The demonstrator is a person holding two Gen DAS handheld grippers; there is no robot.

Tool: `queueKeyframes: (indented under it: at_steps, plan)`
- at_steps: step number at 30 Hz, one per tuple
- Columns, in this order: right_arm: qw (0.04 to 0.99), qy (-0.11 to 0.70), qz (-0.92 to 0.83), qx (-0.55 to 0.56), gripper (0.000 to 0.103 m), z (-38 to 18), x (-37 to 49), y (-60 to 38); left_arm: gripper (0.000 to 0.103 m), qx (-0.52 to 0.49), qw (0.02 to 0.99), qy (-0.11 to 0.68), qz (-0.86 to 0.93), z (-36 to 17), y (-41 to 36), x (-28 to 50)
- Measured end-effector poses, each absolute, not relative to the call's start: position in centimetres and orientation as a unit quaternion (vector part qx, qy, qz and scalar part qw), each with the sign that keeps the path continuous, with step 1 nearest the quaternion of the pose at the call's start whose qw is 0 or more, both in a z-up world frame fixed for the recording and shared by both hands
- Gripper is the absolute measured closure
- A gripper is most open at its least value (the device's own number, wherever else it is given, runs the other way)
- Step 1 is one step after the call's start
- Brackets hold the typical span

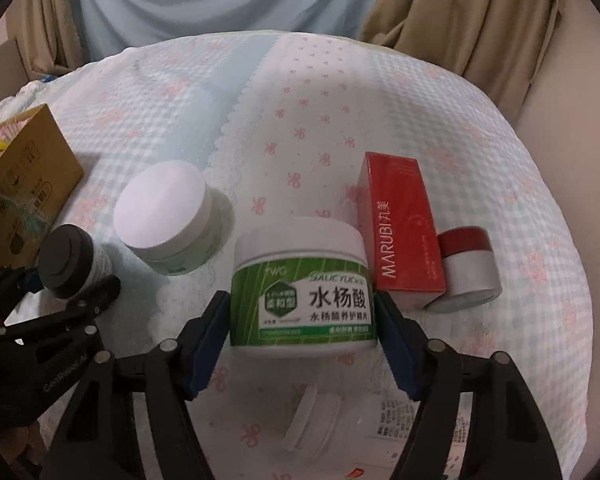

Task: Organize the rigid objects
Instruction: 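Grasp the black-lidded jar with left tool while right tool grasps the green-labelled jar, then carry both jars into the cardboard box and open both tools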

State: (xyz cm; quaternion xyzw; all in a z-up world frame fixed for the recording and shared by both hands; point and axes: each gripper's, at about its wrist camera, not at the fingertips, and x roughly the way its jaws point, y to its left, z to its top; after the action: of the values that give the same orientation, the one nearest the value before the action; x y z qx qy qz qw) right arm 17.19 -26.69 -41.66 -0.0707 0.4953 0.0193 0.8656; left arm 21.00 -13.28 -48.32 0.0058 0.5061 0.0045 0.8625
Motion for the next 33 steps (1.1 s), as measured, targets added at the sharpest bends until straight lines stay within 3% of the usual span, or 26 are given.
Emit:
queueKeyframes:
  at_steps: [17, 22, 33]
  plan:
    - [0.87, 0.493, 0.023, -0.006, 0.037, -38.7, 15.6, -27.7, 0.05, -0.022, 0.866, 0.499, 0.008, -45.0, -12.4, 18.9]
    - [0.881, 0.472, 0.026, 0.004, 0.037, -35.0, 13.9, -27.7, 0.05, -0.043, 0.876, 0.48, 0.015, -40.6, -11.8, 17.8]
    - [0.903, 0.427, 0.033, 0.026, 0.037, -20.4, 10.0, -26.4, 0.05, -0.08, 0.89, 0.447, 0.023, -26.1, -10.4, 13.9]
